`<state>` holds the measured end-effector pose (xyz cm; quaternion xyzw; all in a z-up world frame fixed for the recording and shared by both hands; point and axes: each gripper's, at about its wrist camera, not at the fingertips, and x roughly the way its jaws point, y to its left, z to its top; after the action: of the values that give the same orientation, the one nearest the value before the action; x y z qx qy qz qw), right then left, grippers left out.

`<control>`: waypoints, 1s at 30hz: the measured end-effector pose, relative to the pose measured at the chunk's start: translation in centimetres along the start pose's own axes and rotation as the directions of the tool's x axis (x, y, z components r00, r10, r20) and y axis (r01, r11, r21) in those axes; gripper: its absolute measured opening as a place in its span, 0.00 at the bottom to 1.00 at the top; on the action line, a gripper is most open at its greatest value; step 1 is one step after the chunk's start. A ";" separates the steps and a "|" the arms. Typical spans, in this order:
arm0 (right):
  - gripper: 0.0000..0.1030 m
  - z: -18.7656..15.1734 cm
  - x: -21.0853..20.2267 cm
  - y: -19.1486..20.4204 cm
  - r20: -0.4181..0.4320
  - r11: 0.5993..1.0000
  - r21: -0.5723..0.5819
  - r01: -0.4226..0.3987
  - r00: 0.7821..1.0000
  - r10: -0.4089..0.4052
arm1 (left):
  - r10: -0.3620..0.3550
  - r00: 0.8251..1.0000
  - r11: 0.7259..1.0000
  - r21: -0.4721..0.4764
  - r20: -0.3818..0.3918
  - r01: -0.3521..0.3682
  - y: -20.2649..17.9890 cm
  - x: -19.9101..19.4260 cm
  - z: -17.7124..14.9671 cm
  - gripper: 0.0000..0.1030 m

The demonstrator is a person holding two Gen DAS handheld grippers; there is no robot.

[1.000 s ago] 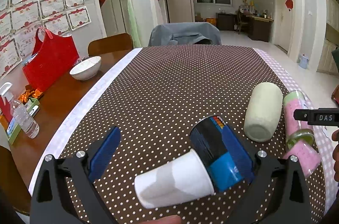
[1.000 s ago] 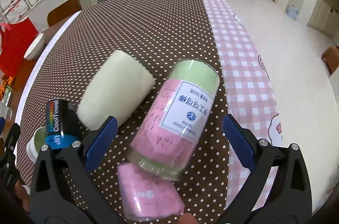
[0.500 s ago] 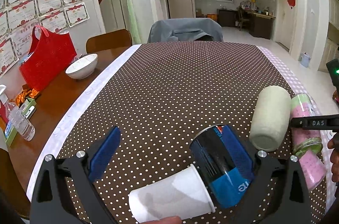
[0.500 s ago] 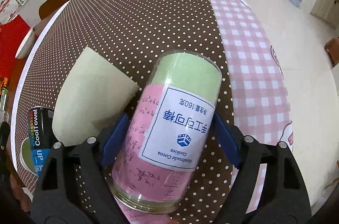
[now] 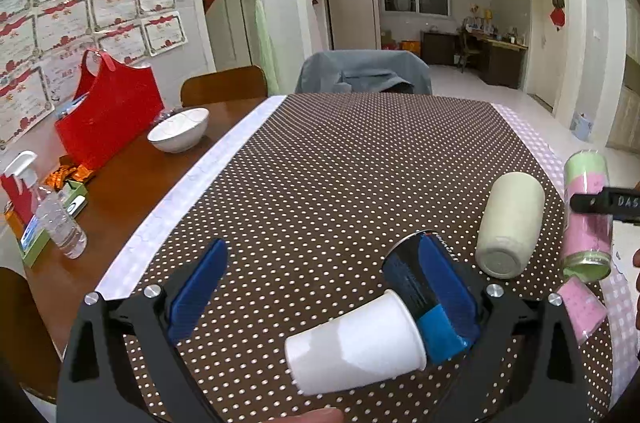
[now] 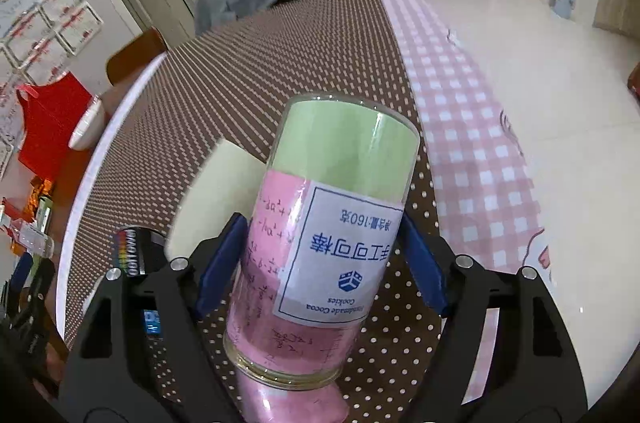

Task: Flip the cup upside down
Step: 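Lift the cookie jar with the right tool and rotate it upright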

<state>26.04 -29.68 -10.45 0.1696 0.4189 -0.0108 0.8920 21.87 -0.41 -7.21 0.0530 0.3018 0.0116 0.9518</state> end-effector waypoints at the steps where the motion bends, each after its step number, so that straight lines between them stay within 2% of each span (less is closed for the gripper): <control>1: 0.73 0.1 -0.6 0.4 0.019 1.000 -0.009 -0.002 1.000 0.002 | 0.003 1.000 1.000 -0.004 0.005 -0.003 0.3 -0.4 -0.1 0.92; 6: 0.73 0.1 -3.6 2.1 0.082 0.998 -0.049 -0.039 0.996 0.043 | 0.021 0.999 1.000 -0.022 0.031 -0.021 1.9 -2.5 -0.2 0.92; 11: 0.73 -1.2 -5.7 5.1 0.077 0.985 -0.119 -0.127 0.988 0.137 | 0.052 0.997 0.998 -0.041 0.048 -0.050 3.8 -4.4 -0.6 0.92; 15: 0.73 -3.3 -6.3 7.9 0.020 0.958 -0.168 -0.231 0.971 0.238 | 0.086 0.995 0.995 -0.056 0.048 -0.084 5.5 -5.7 -1.2 0.92; 21: 0.73 -7.8 -6.2 11.6 -0.095 0.908 -0.215 -0.359 0.933 0.346 | 0.124 0.991 0.990 -0.070 0.040 -0.121 7.4 -7.2 -2.6 0.92; 25: 0.73 -10.8 -5.7 13.6 -0.165 0.881 -0.257 -0.398 0.916 0.365 | 0.137 0.990 0.987 -0.084 0.029 -0.134 8.5 -8.0 -3.7 0.92; 30: 0.73 -14.1 -4.5 15.9 -0.260 0.853 -0.315 -0.417 0.902 0.345 | 0.144 0.990 0.985 -0.095 0.001 -0.144 9.4 -8.3 -5.2 0.92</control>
<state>15.20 -10.83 -10.77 0.0821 0.4562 0.2611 0.8468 12.21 8.99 -5.63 0.0295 0.2923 0.0945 0.9512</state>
